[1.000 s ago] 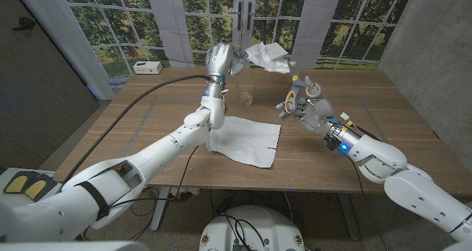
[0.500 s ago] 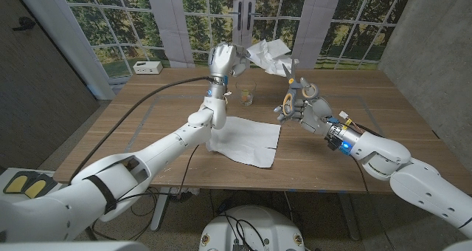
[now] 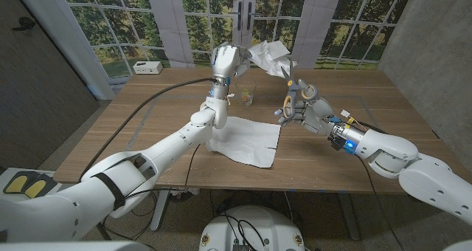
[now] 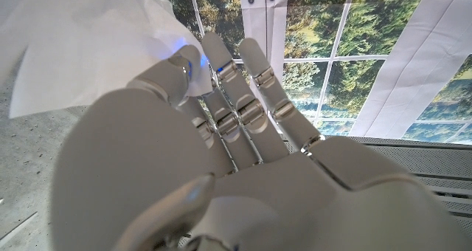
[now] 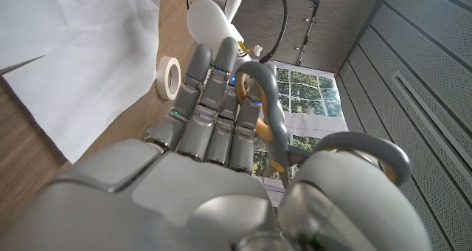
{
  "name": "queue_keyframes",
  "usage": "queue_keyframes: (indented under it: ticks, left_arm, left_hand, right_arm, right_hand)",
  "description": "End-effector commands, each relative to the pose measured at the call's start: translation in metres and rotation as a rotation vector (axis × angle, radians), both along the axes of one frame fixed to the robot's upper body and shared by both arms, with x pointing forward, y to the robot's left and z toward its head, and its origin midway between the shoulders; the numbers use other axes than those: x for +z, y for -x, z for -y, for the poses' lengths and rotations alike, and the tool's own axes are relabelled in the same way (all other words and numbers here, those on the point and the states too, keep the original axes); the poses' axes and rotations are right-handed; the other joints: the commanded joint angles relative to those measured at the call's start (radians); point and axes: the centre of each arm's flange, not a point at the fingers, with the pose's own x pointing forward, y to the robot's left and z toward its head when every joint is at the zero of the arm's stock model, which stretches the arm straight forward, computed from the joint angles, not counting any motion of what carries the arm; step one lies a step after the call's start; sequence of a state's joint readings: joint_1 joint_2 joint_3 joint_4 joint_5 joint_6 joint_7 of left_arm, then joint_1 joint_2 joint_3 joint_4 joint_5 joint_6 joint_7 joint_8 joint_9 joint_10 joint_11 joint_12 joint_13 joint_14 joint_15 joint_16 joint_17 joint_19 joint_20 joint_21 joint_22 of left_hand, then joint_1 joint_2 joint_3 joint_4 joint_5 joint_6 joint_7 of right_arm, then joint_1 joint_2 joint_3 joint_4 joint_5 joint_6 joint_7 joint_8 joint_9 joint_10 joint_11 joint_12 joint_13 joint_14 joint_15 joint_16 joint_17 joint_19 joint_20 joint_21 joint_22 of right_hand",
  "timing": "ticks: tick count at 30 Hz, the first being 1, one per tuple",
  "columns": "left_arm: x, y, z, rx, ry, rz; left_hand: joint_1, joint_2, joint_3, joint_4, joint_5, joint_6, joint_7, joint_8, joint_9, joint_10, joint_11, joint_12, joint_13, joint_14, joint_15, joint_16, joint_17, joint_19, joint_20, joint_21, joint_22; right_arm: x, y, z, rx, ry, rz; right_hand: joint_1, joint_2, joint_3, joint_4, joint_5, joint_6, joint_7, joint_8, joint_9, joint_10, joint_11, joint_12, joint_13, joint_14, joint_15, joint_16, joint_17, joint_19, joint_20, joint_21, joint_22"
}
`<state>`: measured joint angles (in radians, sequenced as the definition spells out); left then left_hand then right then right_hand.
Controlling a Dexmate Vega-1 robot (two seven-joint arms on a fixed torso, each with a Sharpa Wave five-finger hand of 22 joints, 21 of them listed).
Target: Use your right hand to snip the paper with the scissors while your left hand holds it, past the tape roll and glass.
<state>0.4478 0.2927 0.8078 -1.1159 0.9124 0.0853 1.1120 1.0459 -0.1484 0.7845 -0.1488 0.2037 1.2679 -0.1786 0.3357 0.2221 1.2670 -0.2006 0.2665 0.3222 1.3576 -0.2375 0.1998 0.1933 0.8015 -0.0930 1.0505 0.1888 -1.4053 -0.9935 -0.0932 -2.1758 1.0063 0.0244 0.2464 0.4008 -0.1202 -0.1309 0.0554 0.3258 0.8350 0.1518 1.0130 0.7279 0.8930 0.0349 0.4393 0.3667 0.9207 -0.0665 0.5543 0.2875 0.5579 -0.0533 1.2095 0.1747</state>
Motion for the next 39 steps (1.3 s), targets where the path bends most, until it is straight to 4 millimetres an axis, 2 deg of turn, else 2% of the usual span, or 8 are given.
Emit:
queue_keyframes:
  ticks: [1, 19, 24, 30, 39]
  left_arm:
    - [0.001, -0.004, 0.006, -0.007, 0.002, 0.003]
    - [-0.001, -0.003, 0.02, -0.045, -0.004, 0.028]
    - [-0.005, -0.004, 0.022, -0.042, -0.008, 0.026]
    - [-0.009, -0.005, 0.023, -0.043, -0.017, 0.021]
    - [-0.012, -0.004, 0.027, -0.049, -0.032, 0.022]
  left_hand:
    - [0.003, 0.001, 0.003, 0.0, 0.007, 0.003, -0.005, 0.005, 0.005, 0.005, -0.011, 0.005, 0.092, -0.002, -0.003, 0.002, 0.005, -0.006, -0.047, 0.006, 0.001]
    - [0.007, -0.001, 0.002, -0.005, 0.008, 0.013, 0.001, 0.013, 0.009, 0.01, -0.009, 0.007, 0.094, 0.003, -0.003, 0.004, 0.004, -0.001, -0.051, 0.019, 0.003]
    - [0.008, 0.0, 0.002, -0.005, 0.008, 0.014, 0.003, 0.014, 0.009, 0.01, -0.009, 0.006, 0.093, 0.003, -0.003, 0.004, 0.003, 0.001, -0.051, 0.022, 0.003]
    - [0.008, -0.001, 0.002, -0.005, 0.008, 0.012, 0.002, 0.014, 0.01, 0.01, -0.009, 0.006, 0.093, 0.003, -0.003, 0.003, 0.002, 0.001, -0.05, 0.024, 0.003]
    - [0.007, -0.001, 0.002, -0.004, 0.008, 0.008, -0.001, 0.014, 0.011, 0.007, -0.01, 0.005, 0.094, -0.003, -0.003, 0.0, 0.001, 0.001, -0.05, 0.028, 0.003]
  right_arm:
    - [-0.001, 0.0, -0.009, 0.033, 0.05, -0.036]
    - [0.002, 0.0, -0.011, 0.041, 0.132, -0.098]
    - [0.001, -0.002, -0.011, 0.044, 0.146, -0.107]
    - [0.006, -0.002, -0.011, 0.036, 0.183, -0.123]
    - [0.013, -0.005, -0.01, 0.025, 0.201, -0.121]
  right_hand:
    - [0.007, 0.006, -0.005, -0.001, 0.007, -0.051, 0.051, 0.0, 0.002, 0.003, 0.009, -0.008, 0.0, -0.071, -0.075, -0.002, -0.001, 0.011, -0.017, -0.007, 0.003]
    - [0.014, 0.018, -0.007, -0.005, 0.012, -0.061, 0.049, -0.007, -0.005, -0.002, 0.017, -0.018, -0.009, -0.086, -0.068, -0.01, -0.01, 0.015, -0.014, -0.019, 0.004]
    - [0.027, 0.024, -0.005, -0.011, 0.014, -0.059, 0.05, -0.011, -0.014, -0.005, 0.011, -0.023, -0.014, -0.108, -0.059, -0.02, -0.014, 0.011, -0.009, -0.025, 0.004]
    - [0.034, 0.027, -0.006, -0.015, 0.015, -0.061, 0.051, -0.016, -0.023, -0.004, 0.021, -0.026, -0.019, -0.116, -0.046, -0.025, -0.019, 0.017, -0.01, -0.03, 0.004]
    - [0.035, 0.032, -0.007, -0.016, 0.016, -0.06, 0.051, -0.023, -0.035, -0.004, 0.021, -0.03, -0.025, -0.116, -0.034, -0.028, -0.024, 0.019, -0.011, -0.034, 0.004]
